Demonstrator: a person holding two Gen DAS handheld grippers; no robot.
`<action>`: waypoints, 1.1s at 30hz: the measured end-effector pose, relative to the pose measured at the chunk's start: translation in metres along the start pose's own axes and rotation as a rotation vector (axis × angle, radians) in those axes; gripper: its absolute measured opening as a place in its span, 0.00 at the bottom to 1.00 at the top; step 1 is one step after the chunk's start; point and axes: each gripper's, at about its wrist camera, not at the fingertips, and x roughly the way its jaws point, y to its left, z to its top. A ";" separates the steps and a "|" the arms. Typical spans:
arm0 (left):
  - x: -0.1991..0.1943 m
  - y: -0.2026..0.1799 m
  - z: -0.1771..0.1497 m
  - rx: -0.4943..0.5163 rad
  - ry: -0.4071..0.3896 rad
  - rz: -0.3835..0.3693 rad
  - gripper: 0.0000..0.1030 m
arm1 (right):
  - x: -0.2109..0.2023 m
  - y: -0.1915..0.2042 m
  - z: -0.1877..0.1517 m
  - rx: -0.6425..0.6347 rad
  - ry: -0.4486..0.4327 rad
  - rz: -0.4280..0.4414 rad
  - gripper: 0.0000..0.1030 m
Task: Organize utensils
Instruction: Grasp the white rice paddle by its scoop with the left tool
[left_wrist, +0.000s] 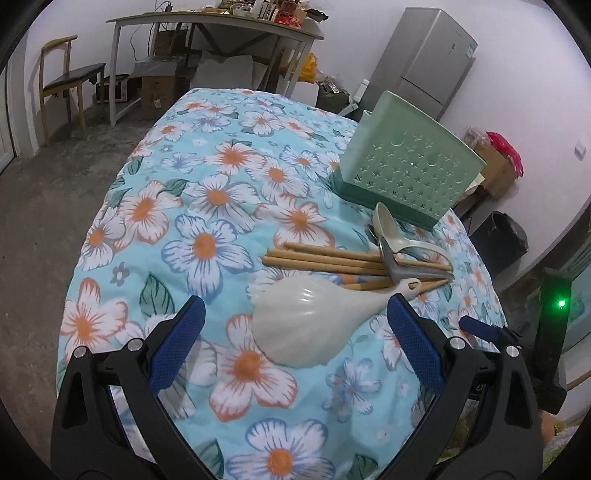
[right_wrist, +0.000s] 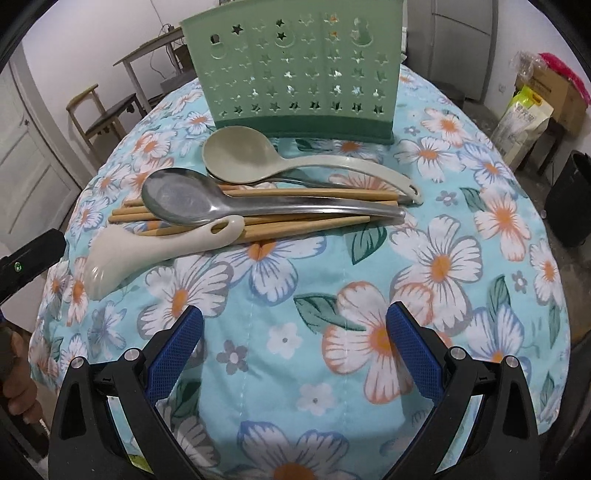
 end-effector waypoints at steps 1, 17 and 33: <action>0.002 0.002 0.001 -0.003 0.009 -0.008 0.92 | 0.002 0.000 0.001 -0.002 0.001 0.002 0.94; 0.029 0.031 0.001 -0.087 0.108 -0.101 0.39 | 0.009 -0.004 0.008 -0.005 0.015 0.038 0.94; 0.000 -0.002 -0.018 0.160 0.205 -0.405 0.19 | 0.008 -0.010 0.008 0.013 0.002 0.064 0.94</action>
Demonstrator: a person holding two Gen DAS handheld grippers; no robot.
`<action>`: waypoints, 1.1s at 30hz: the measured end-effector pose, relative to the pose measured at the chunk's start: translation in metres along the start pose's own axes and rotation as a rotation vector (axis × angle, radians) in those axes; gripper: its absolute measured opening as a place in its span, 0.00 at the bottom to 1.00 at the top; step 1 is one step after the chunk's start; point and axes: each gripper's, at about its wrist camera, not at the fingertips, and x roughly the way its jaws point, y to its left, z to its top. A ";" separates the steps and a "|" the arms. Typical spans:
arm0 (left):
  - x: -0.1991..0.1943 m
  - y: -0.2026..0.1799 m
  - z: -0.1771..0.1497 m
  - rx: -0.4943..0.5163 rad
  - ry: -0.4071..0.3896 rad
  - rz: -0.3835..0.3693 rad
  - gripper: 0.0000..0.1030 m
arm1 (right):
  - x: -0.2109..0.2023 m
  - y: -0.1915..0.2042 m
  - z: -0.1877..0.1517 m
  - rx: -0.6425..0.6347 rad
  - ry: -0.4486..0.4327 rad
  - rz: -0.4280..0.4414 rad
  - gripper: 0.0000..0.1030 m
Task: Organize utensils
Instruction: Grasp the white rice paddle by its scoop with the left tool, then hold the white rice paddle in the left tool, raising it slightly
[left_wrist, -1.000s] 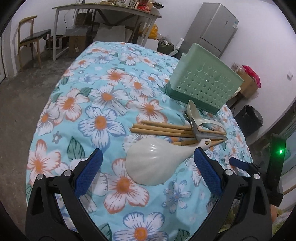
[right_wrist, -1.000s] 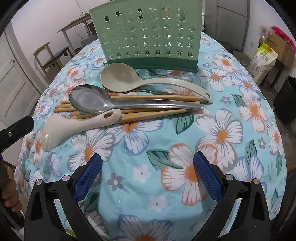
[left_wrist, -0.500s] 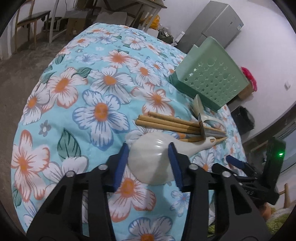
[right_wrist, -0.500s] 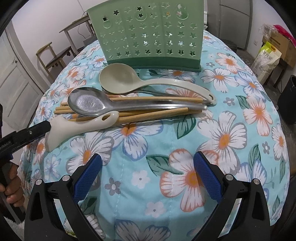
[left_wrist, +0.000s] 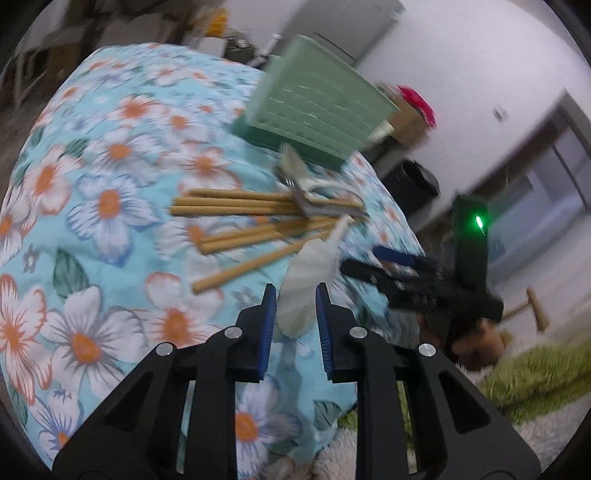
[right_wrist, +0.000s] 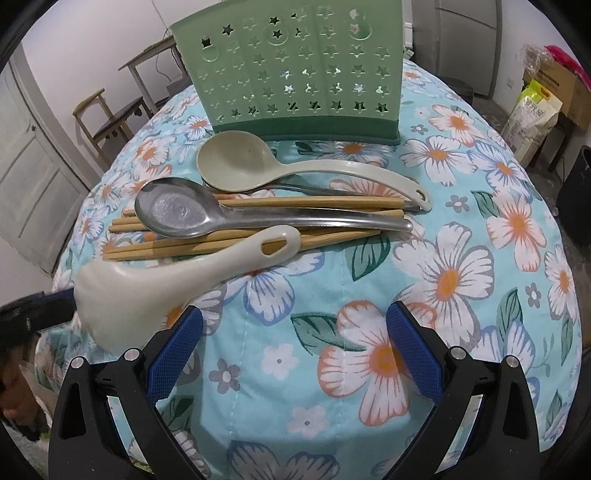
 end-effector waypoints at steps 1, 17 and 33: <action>0.001 -0.005 -0.002 0.032 0.006 0.008 0.19 | -0.002 -0.002 0.000 0.003 0.003 0.011 0.94; 0.016 -0.058 -0.030 0.378 0.029 0.090 0.20 | -0.043 0.005 0.006 0.013 -0.084 0.076 0.76; 0.023 -0.027 -0.035 -0.031 0.154 -0.180 0.21 | -0.027 -0.007 -0.024 0.126 0.076 0.245 0.47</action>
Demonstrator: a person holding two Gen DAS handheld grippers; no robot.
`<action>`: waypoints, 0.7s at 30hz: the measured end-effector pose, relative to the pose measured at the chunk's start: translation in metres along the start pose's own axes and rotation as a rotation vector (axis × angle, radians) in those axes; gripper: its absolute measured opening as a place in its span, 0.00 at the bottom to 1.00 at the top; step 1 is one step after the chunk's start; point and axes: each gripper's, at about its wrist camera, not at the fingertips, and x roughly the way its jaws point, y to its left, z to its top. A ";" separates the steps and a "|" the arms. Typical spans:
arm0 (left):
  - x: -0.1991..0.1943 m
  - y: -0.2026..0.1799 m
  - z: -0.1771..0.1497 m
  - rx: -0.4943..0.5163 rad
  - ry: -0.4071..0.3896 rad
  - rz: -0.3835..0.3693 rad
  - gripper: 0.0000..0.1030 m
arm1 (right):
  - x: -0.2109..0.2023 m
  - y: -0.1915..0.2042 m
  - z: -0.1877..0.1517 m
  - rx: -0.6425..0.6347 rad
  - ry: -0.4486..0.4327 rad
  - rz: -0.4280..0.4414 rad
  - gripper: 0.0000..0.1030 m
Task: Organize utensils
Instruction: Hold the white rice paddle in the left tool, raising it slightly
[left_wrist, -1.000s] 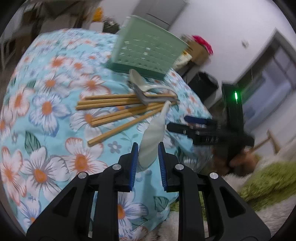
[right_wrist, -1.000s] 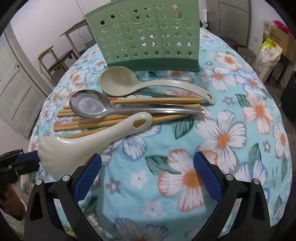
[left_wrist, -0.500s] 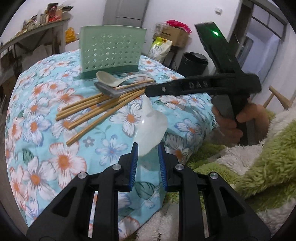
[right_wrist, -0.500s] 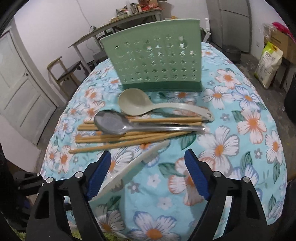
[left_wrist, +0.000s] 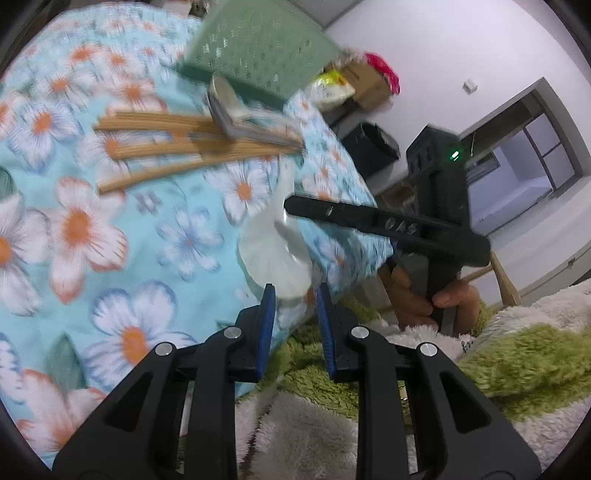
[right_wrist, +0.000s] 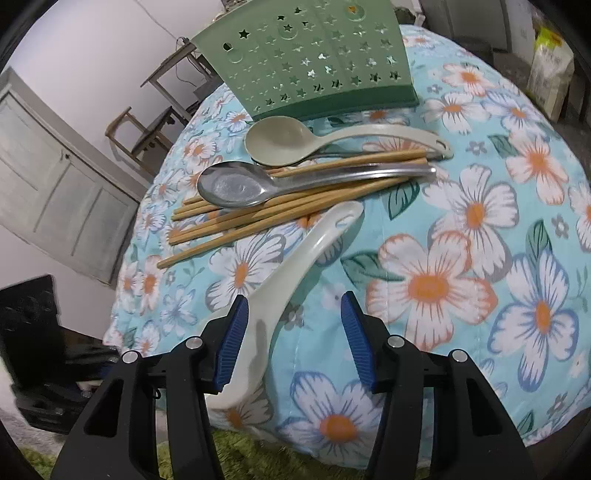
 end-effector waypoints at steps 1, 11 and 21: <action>0.007 0.001 -0.001 -0.008 0.026 0.002 0.22 | -0.001 -0.002 -0.001 0.010 0.004 0.010 0.45; 0.021 0.002 0.010 -0.069 0.002 -0.025 0.22 | 0.003 0.013 -0.005 -0.038 0.046 0.068 0.22; -0.002 0.027 0.030 -0.163 -0.124 0.005 0.21 | 0.015 0.025 0.002 -0.027 0.070 0.144 0.20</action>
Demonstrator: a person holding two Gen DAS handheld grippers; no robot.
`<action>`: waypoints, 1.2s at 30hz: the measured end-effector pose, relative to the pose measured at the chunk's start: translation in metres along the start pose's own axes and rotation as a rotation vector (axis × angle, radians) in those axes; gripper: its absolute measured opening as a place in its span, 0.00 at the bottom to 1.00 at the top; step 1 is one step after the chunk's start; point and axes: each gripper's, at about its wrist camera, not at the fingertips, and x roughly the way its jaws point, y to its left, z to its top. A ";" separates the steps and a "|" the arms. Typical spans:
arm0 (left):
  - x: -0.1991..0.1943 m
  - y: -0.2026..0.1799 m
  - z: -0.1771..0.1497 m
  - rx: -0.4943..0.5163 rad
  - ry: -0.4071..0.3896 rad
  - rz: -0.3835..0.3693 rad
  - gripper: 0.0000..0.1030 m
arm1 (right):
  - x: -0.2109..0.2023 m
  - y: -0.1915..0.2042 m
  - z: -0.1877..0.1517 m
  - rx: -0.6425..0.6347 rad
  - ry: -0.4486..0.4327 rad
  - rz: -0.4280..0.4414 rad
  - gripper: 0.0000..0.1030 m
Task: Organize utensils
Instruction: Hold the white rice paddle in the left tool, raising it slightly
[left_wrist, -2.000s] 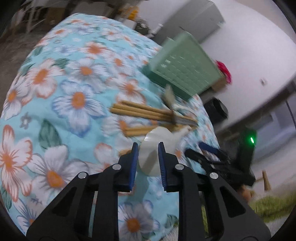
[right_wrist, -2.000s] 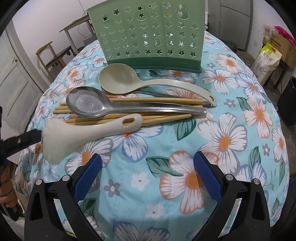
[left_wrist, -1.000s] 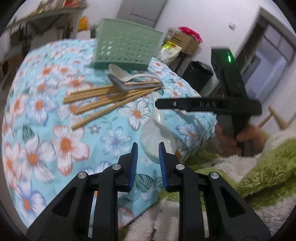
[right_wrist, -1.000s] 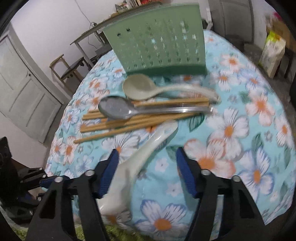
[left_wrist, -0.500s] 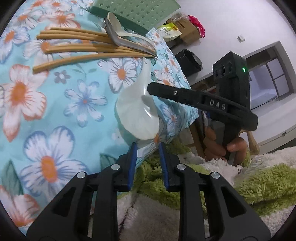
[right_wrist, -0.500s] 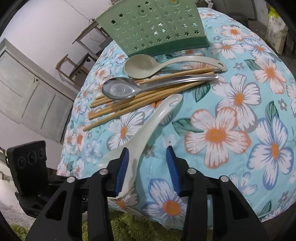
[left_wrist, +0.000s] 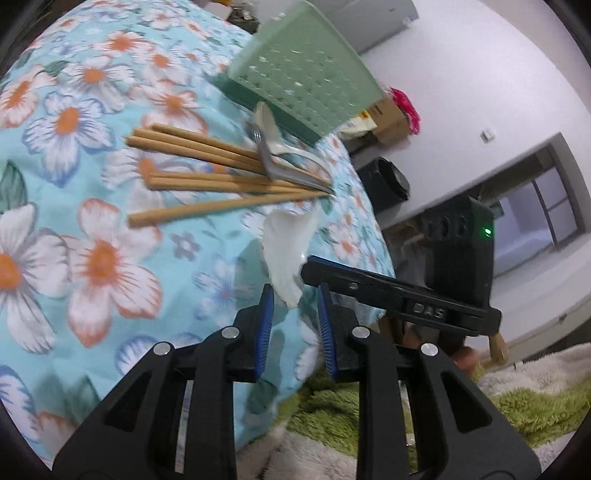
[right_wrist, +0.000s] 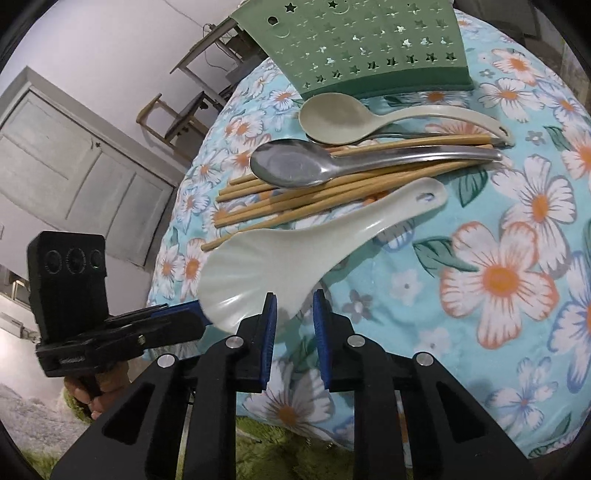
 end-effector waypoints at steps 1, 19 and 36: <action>-0.001 0.002 0.002 -0.006 -0.007 0.014 0.21 | 0.000 0.000 0.001 0.004 0.000 0.006 0.20; 0.010 0.009 -0.004 -0.030 0.017 0.190 0.24 | -0.010 -0.021 -0.003 -0.047 -0.049 -0.064 0.57; 0.035 -0.006 0.015 -0.019 -0.011 0.183 0.61 | -0.010 -0.025 0.001 -0.012 -0.051 0.049 0.84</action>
